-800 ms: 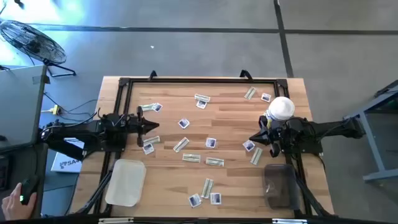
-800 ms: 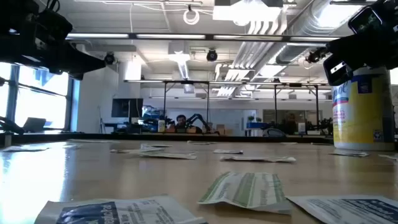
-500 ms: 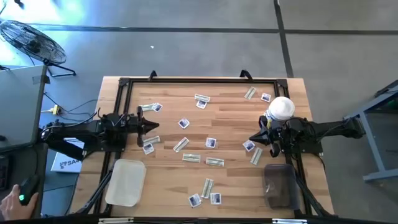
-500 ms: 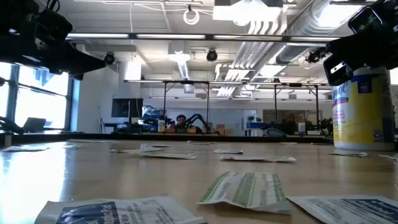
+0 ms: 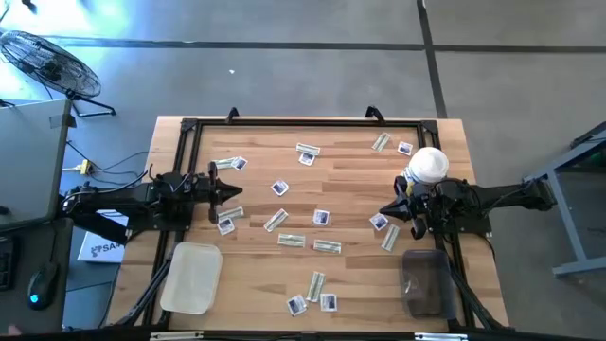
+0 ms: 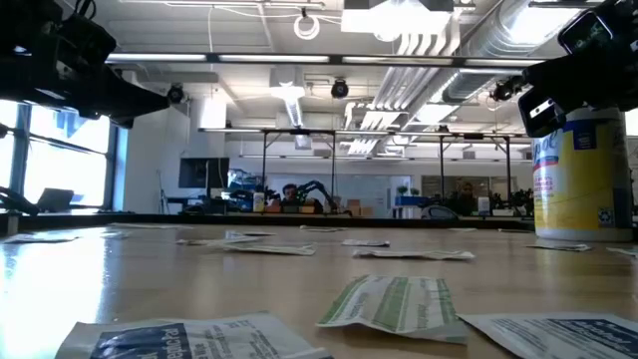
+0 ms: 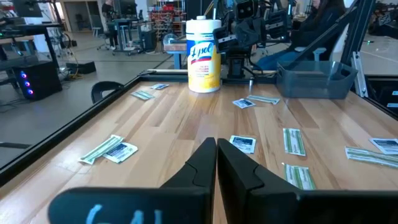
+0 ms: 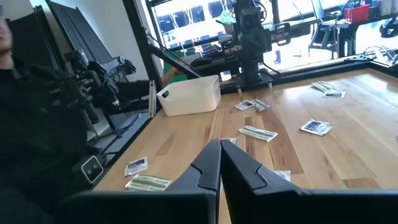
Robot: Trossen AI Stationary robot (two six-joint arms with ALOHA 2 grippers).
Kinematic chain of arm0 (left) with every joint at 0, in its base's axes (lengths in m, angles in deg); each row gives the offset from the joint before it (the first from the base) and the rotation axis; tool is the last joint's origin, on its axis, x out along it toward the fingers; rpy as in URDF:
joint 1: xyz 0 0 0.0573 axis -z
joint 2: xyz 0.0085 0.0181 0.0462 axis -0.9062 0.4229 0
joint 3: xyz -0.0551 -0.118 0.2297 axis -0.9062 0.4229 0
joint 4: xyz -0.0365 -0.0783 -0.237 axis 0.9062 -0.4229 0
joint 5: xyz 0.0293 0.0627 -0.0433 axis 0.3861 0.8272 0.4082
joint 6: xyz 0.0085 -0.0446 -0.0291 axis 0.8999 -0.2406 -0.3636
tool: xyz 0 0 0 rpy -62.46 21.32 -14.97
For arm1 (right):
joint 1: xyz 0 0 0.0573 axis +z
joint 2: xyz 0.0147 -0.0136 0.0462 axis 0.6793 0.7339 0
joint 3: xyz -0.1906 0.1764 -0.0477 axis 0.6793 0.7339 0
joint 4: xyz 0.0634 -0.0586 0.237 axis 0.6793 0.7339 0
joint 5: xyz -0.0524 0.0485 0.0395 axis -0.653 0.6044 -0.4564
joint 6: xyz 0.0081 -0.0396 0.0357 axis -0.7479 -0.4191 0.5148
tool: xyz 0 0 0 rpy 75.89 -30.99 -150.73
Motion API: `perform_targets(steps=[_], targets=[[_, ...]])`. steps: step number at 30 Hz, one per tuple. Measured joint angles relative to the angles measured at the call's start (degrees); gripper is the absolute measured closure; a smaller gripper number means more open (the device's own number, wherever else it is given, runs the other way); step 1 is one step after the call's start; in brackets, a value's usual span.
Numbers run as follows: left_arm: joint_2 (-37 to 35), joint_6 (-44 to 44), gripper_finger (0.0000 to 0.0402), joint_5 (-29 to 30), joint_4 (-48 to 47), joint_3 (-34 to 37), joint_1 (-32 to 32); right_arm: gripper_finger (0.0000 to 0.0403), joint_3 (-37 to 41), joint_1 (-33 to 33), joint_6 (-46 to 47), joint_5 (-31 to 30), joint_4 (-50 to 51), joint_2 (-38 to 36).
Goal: Pick & Place First Aid Supplies
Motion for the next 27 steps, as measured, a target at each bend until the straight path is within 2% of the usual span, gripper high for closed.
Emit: perform_targets(steps=[24, 27], targets=[[0.0, 0.0, 0.0390, 0.0, 0.0, 0.0, 0.0, 0.0398, 0.0, 0.0, -0.1, 0.0, 0.0, 0.0], [0.0, 0.0, 0.0390, 0.0, 0.0, 0.0, 0.0, 0.0398, 0.0, 0.0, -7.0, -0.1, -0.1, 0.0]])
